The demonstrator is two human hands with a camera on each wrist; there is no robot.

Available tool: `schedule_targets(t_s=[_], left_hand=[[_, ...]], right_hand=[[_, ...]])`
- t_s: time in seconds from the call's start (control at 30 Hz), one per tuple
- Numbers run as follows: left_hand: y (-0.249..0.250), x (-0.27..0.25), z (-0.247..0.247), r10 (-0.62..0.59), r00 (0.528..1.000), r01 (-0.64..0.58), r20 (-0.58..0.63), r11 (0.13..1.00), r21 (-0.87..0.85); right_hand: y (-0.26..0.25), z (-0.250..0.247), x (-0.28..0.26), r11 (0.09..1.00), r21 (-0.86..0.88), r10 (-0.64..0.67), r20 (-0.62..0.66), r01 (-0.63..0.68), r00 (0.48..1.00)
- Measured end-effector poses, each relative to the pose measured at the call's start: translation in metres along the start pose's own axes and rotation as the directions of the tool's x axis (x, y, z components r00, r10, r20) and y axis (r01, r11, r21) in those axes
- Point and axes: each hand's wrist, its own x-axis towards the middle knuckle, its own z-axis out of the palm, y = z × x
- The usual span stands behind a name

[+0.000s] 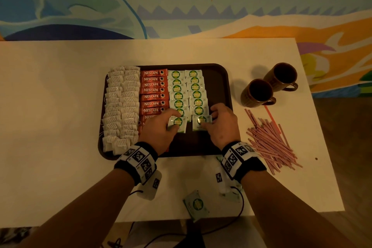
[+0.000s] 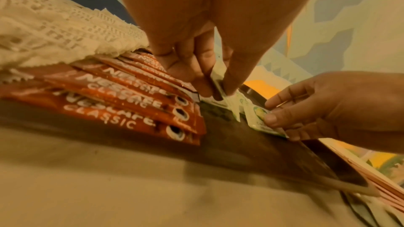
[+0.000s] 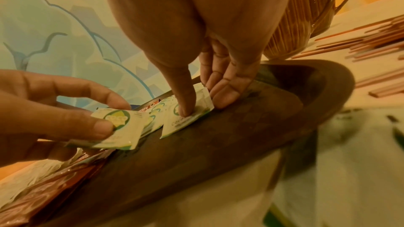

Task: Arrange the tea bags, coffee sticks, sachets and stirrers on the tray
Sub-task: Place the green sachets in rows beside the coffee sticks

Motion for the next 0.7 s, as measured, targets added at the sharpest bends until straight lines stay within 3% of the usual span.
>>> schedule_targets(t_s=[0.2,0.43,0.7], left_hand=[[-0.005,0.008,0.013,0.019,1.000,-0.019,-0.001,0.999,0.029],[0.000,0.011,0.021,0.046,0.999,-0.040,-0.028,0.981,0.188],[-0.003,0.012,0.025,0.056,0.998,-0.048,-0.034,0.976,0.211]], right_hand=[[-0.003,0.003,0.003,1.000,-0.019,0.004,-0.001,-0.004,1.000],[-0.004,0.004,0.005,0.998,-0.045,0.033,-0.007,-0.033,0.999],[-0.005,0.005,0.006,0.999,-0.032,0.022,0.007,-0.022,1.000]])
